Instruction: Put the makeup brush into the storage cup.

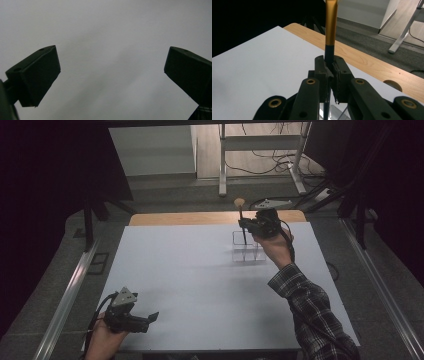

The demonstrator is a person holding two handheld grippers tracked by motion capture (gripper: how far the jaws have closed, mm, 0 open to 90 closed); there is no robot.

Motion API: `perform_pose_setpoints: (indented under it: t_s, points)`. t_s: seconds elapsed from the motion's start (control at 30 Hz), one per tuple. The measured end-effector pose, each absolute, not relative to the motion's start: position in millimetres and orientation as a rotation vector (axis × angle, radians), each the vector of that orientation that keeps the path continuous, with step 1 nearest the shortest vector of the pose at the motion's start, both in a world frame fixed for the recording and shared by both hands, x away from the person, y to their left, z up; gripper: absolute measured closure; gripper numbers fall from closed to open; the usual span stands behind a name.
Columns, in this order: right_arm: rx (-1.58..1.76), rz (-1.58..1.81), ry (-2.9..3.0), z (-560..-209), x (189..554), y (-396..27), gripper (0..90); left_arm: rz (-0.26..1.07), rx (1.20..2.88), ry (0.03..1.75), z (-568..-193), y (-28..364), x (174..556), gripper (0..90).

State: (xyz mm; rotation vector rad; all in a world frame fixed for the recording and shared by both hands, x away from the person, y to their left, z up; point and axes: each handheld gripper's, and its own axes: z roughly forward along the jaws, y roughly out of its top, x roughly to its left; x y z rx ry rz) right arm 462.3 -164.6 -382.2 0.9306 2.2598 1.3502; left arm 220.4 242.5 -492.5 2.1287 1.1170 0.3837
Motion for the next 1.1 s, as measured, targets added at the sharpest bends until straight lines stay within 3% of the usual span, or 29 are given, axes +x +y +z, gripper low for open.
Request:
perform_pose_setpoints:
  t_s: [1.1]
  points:
    - [0.938,1.309,2.247,-404,485,-154,83.7,0.364,2.143,1.121,-494,242,221,1.2]
